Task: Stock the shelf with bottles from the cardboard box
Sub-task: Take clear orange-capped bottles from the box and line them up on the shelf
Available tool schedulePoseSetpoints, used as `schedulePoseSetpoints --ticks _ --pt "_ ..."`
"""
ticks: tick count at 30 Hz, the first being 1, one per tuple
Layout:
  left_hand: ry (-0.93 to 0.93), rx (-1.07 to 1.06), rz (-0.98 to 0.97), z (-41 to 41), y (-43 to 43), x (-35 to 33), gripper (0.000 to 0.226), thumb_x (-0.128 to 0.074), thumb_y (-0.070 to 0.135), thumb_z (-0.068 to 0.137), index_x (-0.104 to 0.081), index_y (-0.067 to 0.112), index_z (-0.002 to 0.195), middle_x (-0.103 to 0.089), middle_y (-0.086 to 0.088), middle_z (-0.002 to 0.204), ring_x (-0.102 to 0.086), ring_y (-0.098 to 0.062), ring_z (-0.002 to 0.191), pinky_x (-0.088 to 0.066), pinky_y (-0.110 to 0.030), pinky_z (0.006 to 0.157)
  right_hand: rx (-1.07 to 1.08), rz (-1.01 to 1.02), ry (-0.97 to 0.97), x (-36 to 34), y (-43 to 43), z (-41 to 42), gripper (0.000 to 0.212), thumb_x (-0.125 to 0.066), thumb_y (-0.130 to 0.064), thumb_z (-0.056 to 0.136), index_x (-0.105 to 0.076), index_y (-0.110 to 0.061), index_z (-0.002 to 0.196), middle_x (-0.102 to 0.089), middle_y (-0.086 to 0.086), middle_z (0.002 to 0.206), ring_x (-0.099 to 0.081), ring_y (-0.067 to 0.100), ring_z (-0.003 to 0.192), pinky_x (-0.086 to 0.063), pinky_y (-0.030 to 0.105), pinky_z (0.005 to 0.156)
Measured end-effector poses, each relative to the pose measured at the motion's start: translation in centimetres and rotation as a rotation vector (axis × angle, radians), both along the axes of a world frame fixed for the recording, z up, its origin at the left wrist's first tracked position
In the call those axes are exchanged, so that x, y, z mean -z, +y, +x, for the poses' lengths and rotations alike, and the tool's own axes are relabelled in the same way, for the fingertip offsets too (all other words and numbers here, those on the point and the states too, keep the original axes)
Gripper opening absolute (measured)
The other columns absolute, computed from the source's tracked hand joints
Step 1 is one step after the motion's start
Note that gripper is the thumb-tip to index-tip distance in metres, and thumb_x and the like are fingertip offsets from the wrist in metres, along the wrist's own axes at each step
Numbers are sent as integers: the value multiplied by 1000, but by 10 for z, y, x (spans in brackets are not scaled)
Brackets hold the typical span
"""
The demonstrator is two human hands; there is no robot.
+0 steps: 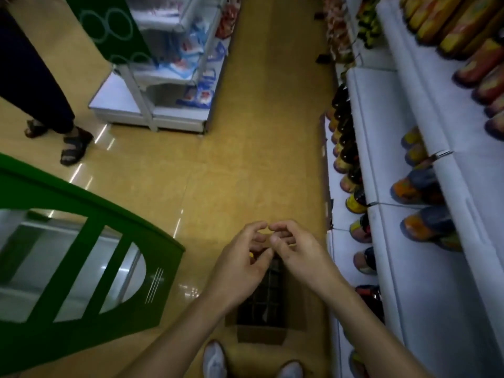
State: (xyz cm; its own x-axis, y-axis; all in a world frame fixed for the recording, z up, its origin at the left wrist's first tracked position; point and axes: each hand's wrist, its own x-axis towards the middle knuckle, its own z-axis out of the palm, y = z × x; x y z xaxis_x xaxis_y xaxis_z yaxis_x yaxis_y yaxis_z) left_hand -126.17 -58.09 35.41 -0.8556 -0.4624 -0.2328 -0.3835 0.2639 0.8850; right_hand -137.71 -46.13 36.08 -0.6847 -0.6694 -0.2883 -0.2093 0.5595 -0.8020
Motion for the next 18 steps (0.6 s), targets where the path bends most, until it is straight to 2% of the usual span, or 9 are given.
schedulePoseSetpoints --ticks 4,8,11,15,18 --pt "-31 -1 21 2 3 87 44 -66 25 100 -48 52 130 -64 24 120 -57 15 110 -47 -3 81 -18 50 -9 85 -1 -4 25 -59 -31 102 -63 -27 126 -69 -11 110 -65 2 102 -58 34 89" --pt "-136 -17 43 6 9 192 50 -65 29 101 -46 43 144 -59 21 130 -55 14 113 -46 -2 81 -33 94 -46 186 0 -9 26 -58 -32 102 -62 -26 128 -66 -17 107 -63 -1 101 -58 33 88" --pt "-184 -26 44 4 12 277 52 -64 30 101 -42 41 147 -54 18 137 -52 14 113 -45 -2 76 -56 124 -65 272 -1 -14 26 -57 -31 103 -61 -28 129 -62 -20 107 -61 -3 101 -58 29 84" --pt "-269 -36 8 -5 9 370 59 -64 31 101 -37 36 153 -49 9 145 -51 -3 125 -41 -8 78 -86 174 -71 373 -9 -23 29 -57 -32 103 -59 -29 132 -59 -21 103 -60 -2 100 -51 21 79" --pt "-344 19 -41 -17 0 430 64 -63 33 101 -31 30 157 -46 1 147 -53 -14 127 -48 -20 87 -118 204 -86 443 -19 -32 32 -59 -31 102 -57 -29 133 -60 -18 104 -61 3 100 -56 30 85"
